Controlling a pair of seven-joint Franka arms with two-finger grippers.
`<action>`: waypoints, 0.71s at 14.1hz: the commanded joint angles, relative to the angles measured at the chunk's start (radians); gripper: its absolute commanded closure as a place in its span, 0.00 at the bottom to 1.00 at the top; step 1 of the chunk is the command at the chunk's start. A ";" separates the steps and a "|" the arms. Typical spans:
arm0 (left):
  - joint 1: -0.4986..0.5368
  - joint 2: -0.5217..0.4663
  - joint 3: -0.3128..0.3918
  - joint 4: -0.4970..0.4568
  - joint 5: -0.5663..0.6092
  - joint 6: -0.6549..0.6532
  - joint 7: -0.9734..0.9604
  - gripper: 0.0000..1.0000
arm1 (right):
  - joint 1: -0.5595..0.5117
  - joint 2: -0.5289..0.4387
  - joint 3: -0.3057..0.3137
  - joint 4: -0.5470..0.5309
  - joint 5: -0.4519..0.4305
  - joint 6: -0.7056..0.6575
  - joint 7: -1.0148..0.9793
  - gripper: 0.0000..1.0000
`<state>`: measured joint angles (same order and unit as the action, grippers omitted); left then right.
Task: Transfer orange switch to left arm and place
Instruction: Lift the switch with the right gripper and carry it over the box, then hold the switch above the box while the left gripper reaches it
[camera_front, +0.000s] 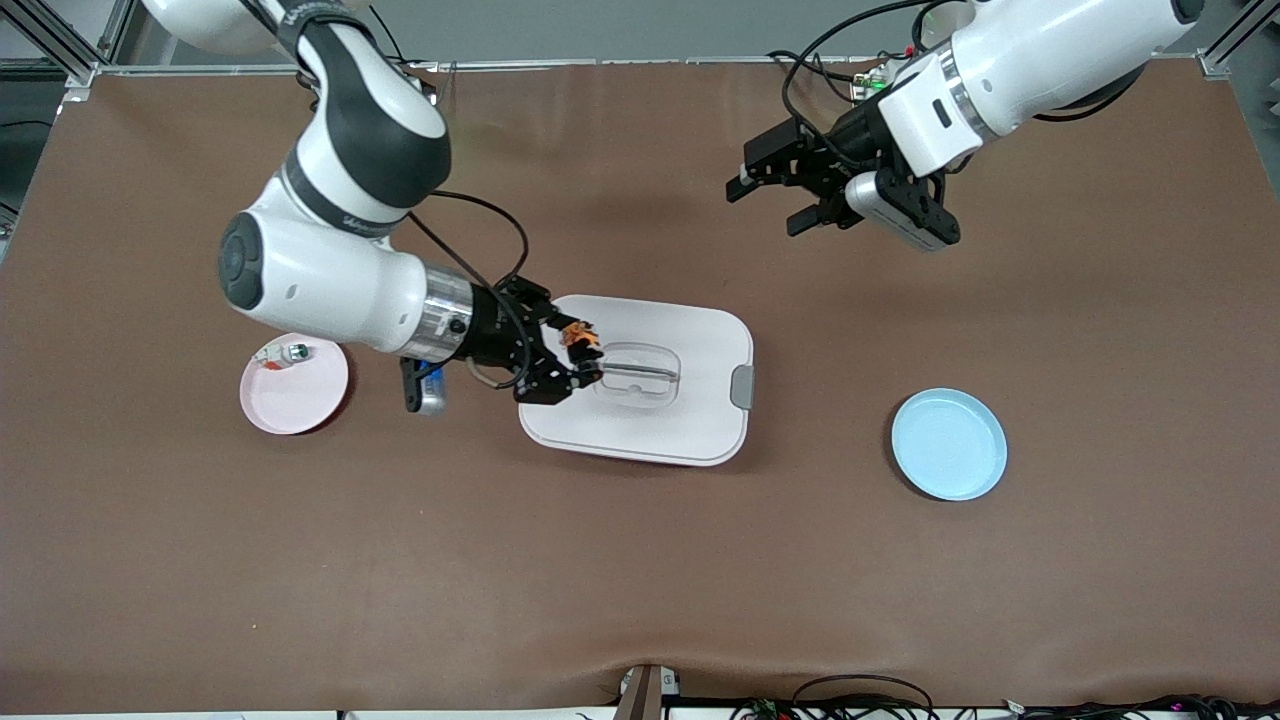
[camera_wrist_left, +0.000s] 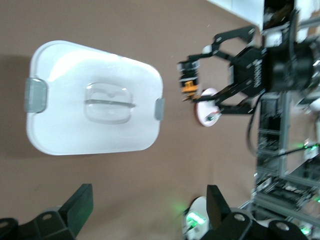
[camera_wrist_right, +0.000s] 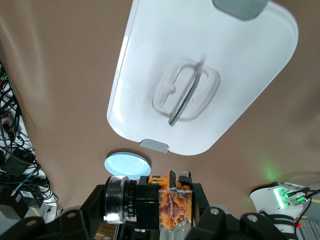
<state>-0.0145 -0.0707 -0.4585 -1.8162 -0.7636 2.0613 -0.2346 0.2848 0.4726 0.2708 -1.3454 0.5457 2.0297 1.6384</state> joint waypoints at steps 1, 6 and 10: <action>0.004 0.021 -0.022 -0.006 -0.043 0.077 -0.025 0.00 | 0.033 0.020 -0.004 0.041 0.016 0.018 0.058 1.00; 0.007 0.095 -0.022 0.011 -0.045 0.094 -0.025 0.14 | 0.093 0.043 -0.007 0.077 0.014 0.035 0.143 1.00; 0.011 0.137 -0.022 0.035 -0.068 0.109 -0.025 0.18 | 0.109 0.043 -0.009 0.077 0.014 0.037 0.156 1.00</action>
<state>-0.0094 0.0470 -0.4709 -1.8078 -0.8024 2.1632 -0.2555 0.3780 0.4931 0.2705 -1.3098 0.5463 2.0700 1.7742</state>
